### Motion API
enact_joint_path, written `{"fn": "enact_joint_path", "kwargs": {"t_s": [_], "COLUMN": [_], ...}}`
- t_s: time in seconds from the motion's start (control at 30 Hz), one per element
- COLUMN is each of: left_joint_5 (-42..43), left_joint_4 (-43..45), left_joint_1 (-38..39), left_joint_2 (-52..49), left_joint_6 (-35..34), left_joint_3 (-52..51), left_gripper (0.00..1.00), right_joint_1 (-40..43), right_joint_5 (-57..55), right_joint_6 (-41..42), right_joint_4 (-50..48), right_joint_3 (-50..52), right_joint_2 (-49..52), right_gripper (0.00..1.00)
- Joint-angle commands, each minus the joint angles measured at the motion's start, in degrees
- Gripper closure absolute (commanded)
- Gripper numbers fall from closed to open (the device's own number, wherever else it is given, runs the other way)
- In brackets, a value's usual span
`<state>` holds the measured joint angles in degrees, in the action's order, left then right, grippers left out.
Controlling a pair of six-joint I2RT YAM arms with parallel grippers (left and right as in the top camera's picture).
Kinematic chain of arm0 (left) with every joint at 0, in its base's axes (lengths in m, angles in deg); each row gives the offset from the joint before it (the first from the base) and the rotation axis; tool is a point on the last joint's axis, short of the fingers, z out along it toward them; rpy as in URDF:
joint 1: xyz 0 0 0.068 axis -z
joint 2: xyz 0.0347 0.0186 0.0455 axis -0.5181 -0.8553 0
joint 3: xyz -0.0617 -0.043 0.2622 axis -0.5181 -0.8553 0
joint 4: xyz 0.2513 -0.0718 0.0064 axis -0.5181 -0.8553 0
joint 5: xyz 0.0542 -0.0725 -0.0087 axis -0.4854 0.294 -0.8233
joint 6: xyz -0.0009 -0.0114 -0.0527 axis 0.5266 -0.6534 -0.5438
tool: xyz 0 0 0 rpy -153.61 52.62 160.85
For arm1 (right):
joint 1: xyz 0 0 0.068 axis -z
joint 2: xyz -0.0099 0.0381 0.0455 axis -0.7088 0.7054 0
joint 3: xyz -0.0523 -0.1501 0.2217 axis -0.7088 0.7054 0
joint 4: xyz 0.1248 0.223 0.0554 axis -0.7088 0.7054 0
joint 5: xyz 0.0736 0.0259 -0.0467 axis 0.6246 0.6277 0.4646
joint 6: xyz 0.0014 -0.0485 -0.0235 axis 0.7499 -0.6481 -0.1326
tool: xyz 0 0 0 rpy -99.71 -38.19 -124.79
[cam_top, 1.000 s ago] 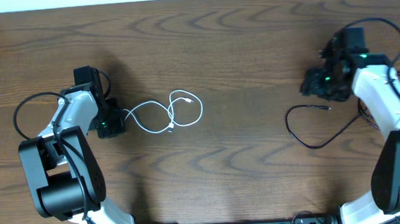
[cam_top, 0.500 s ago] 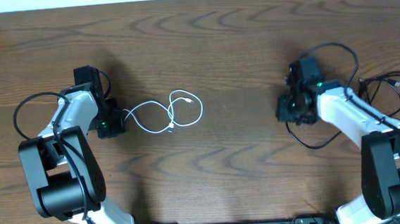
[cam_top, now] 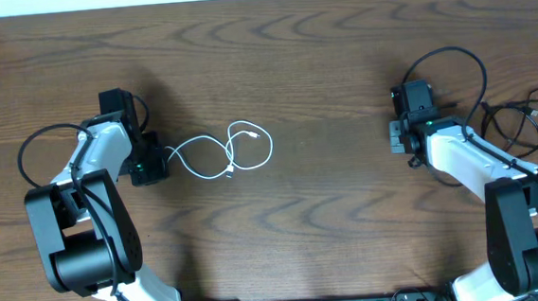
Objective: Untangle cables
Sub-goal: 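Move the right gripper back left toward center, then move both grippers toward the white cable at center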
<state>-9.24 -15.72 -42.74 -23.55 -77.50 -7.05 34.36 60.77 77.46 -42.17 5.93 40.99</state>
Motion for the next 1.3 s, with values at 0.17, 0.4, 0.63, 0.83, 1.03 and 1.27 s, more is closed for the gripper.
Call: {"fn": "enact_joint_path", "kwargs": {"t_s": [0.17, 0.4, 0.63, 0.83, 1.03, 1.27], "left_joint_5": [-0.3, -0.3, -0.3, -0.3, 3.8, 20.9], "left_joint_4": [-0.7, -0.7, -0.7, -0.5, 3.6, 14.5], "left_joint_1": [-0.3, -0.3, -0.3, -0.3, -0.3, 0.1], "left_joint_2": [-0.5, -0.5, -0.5, -0.5, -0.5, -0.5], "left_joint_6": [0.3, 0.3, 0.3, 0.3, 9.7, 33.7], "left_joint_3": [-0.5, -0.5, -0.5, -0.5, -0.5, -0.5], "left_gripper": [0.93, 0.92, 0.92, 0.92, 0.92, 0.92], "right_joint_1": [0.8, 5.0, 10.3, 11.5, 9.9, 5.9], "right_joint_5": [-33.4, -26.3, -4.8, 16.8, 27.5, 33.0], "right_joint_6": [-9.8, -5.6, -2.6, -2.6, -2.6, -2.6], "right_joint_4": [-1.7, -1.4, 1.1, 0.9, 0.4, 0.5], "right_joint_3": [-4.8, -4.8, -4.7, -4.7, -4.7, -4.7], "right_joint_2": [-0.4, -0.4, -0.4, -0.4, -0.4, -0.4], "right_gripper": [0.99, 0.99, 0.19, 0.15, 0.16, 0.14]}}
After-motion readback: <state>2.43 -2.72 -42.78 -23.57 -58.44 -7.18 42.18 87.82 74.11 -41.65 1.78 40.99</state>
